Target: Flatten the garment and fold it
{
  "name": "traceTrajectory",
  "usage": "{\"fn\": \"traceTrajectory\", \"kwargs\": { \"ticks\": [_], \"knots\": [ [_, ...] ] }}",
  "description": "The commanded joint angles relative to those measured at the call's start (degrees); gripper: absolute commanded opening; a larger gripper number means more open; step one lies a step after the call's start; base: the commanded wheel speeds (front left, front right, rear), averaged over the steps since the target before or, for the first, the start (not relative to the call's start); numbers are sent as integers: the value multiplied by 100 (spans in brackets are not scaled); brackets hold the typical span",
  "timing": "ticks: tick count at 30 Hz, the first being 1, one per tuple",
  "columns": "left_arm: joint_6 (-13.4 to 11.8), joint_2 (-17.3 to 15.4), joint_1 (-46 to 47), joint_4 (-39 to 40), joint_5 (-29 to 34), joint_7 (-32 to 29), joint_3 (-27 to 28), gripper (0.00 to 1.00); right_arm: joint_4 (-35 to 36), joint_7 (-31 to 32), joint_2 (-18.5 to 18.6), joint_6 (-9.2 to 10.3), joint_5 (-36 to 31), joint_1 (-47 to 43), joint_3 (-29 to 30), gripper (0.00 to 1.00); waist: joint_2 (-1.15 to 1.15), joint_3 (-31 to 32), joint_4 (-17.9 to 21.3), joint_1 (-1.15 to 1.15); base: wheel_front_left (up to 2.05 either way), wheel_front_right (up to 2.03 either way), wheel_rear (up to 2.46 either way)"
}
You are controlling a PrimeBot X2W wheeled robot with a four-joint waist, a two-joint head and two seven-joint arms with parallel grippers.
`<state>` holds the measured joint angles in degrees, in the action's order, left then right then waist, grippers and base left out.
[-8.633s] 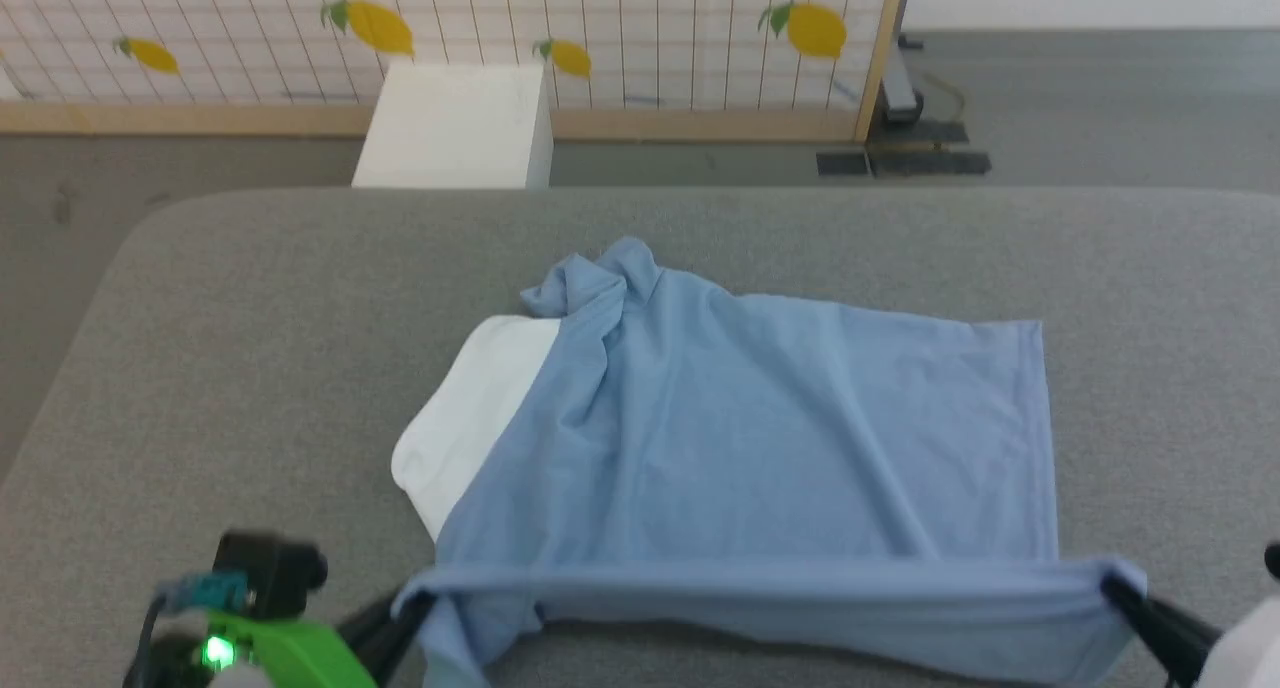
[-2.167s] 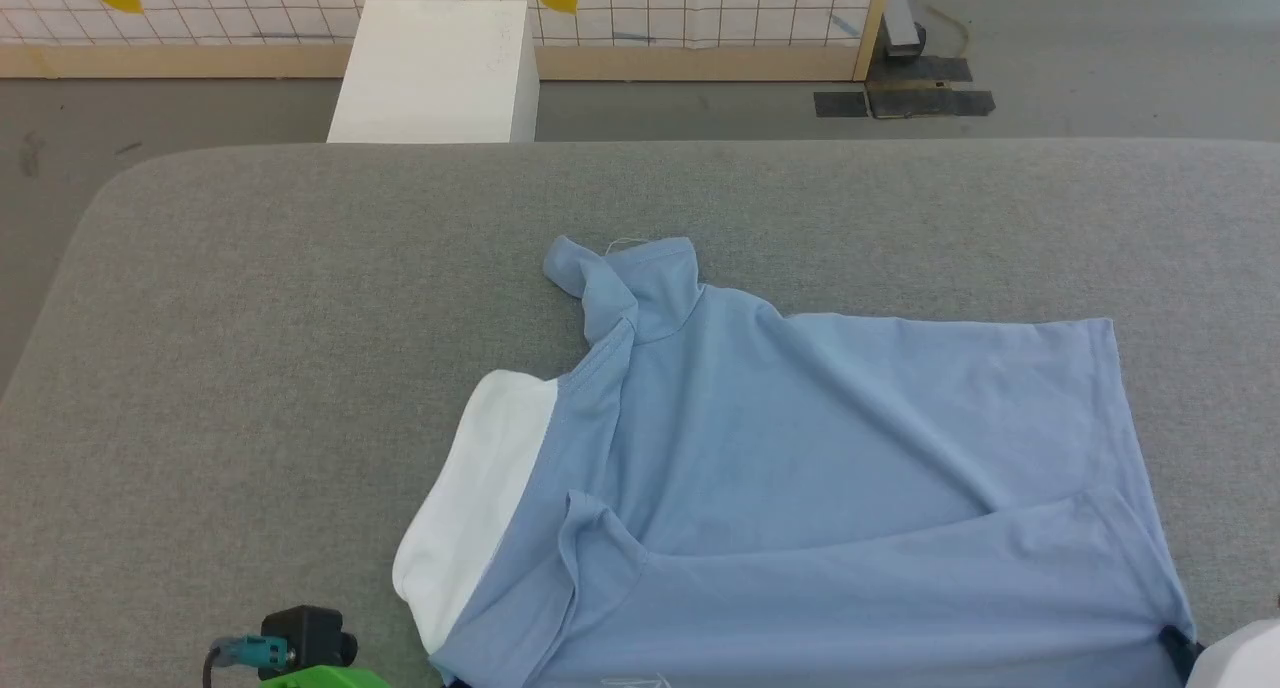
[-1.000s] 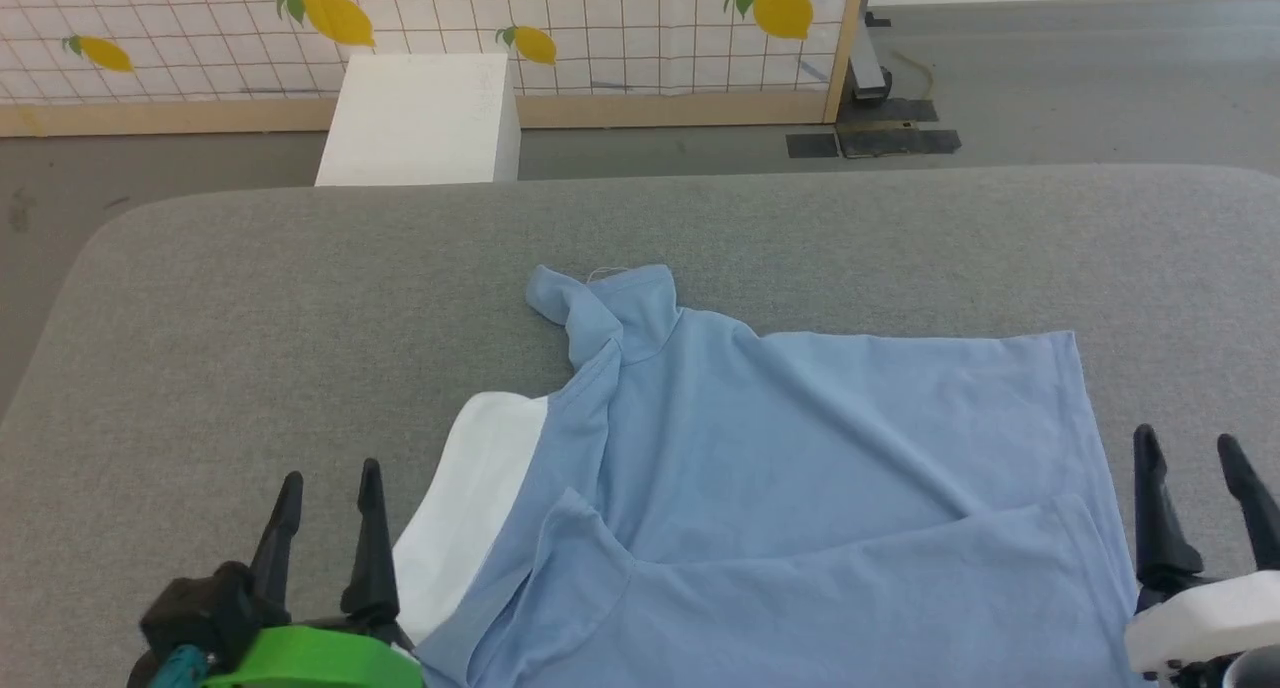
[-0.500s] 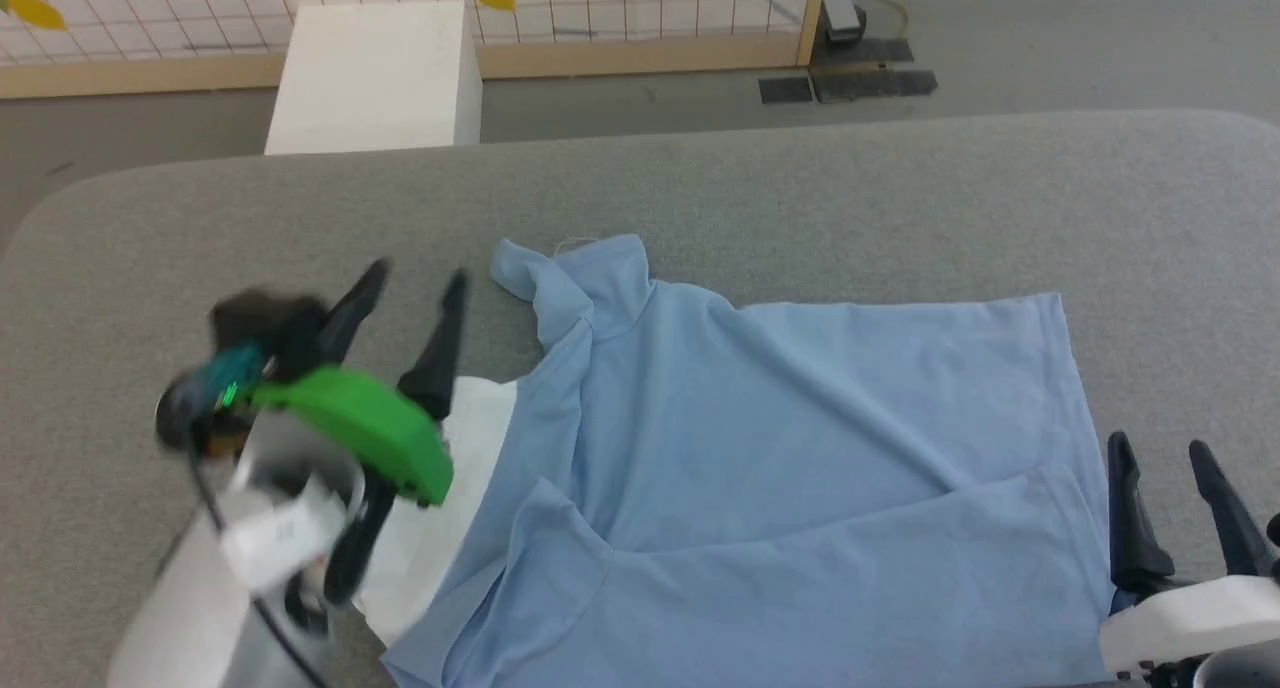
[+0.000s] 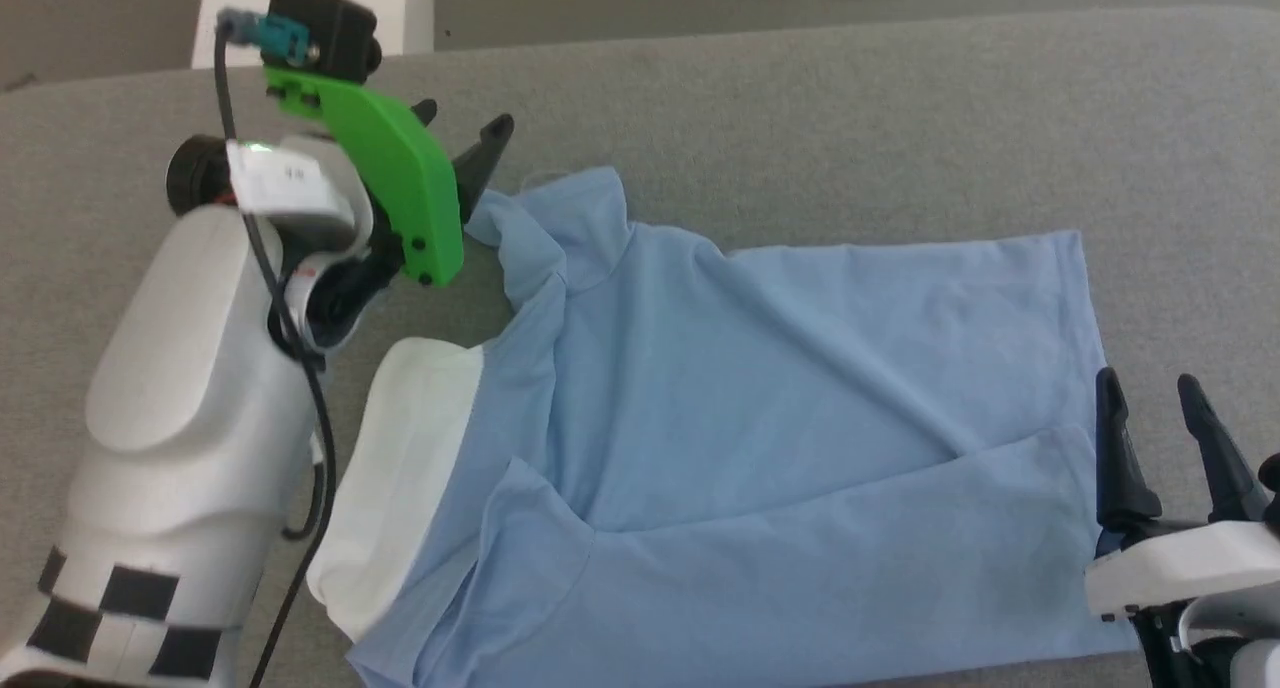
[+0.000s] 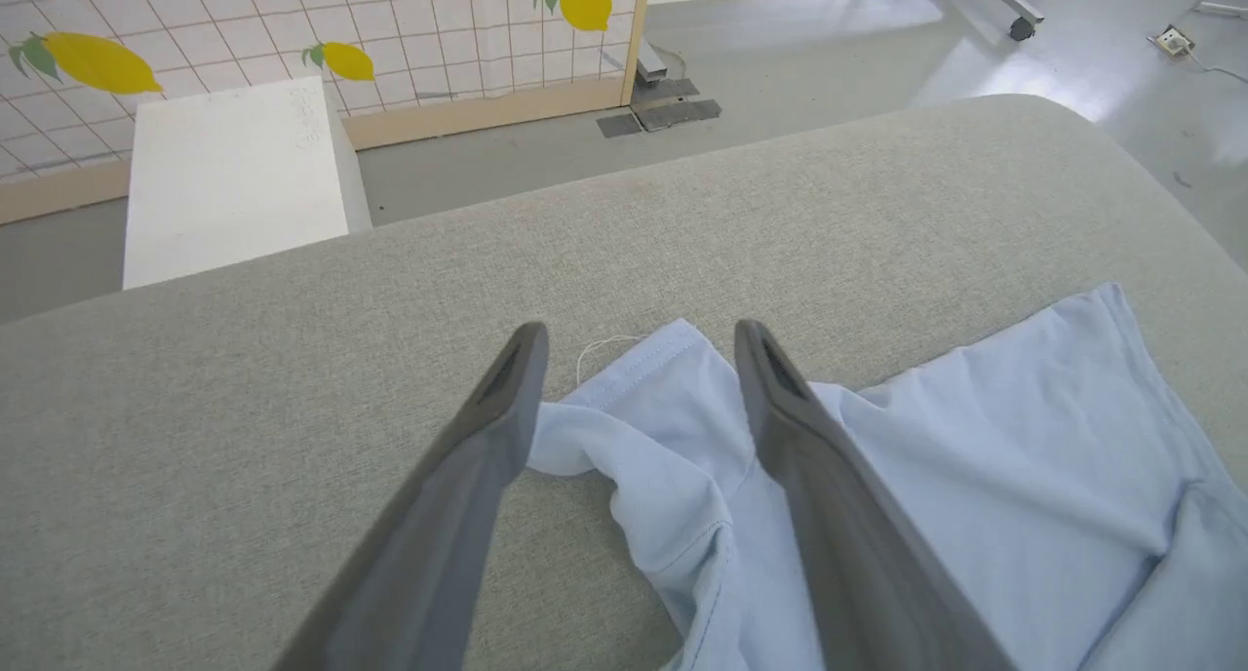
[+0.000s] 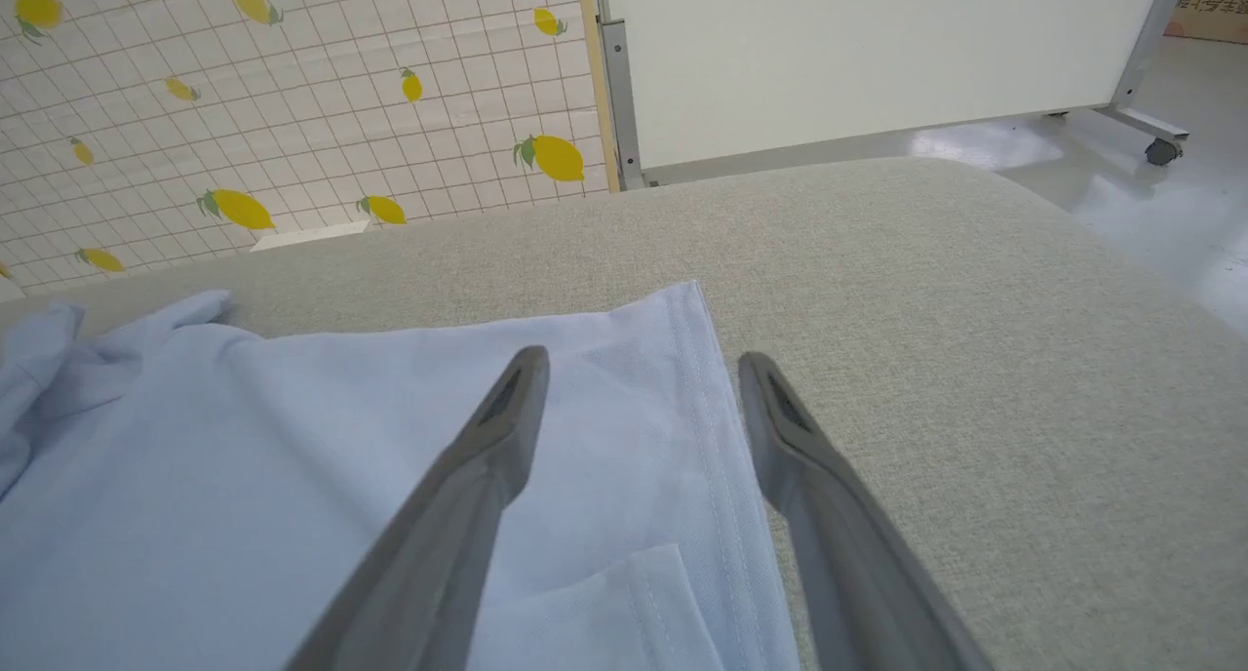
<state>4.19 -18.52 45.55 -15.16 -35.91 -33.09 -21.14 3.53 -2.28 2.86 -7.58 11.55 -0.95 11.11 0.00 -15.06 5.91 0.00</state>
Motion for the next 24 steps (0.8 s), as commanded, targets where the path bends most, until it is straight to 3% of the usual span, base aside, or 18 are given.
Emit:
{"fn": "traceTrajectory", "kwargs": {
  "ticks": [1,5,11,21,22,23,24],
  "knots": [
    [-21,54,209,-119,-102,-126,14,100,-4,-52,2,9,16,137,-8,100,0,-388,138,0,0,0,0],
    [-99,24,537,-442,-132,-535,-22,100,-30,-91,2,9,22,278,-11,100,0,-683,220,0,0,0,0],
    [-439,23,749,-827,-137,-1141,-82,100,-109,-146,2,9,29,408,-26,100,0,-921,340,0,0,0,0],
    [-804,-286,719,-1026,283,-1735,-418,100,-233,-238,2,9,116,582,-50,100,0,-1198,497,0,0,0,0],
    [-759,-327,704,-1010,309,-1746,-460,21,-248,-252,2,9,123,601,-47,100,0,-1224,504,0,0,0,0],
    [-706,-346,685,-996,295,-1744,-475,0,-258,-262,2,9,129,616,-46,100,0,-1244,507,0,0,0,0],
    [-672,-352,650,-993,241,-1751,-461,0,-272,-274,2,9,134,632,-44,100,0,-1258,507,0,0,0,0]
  ]
}}
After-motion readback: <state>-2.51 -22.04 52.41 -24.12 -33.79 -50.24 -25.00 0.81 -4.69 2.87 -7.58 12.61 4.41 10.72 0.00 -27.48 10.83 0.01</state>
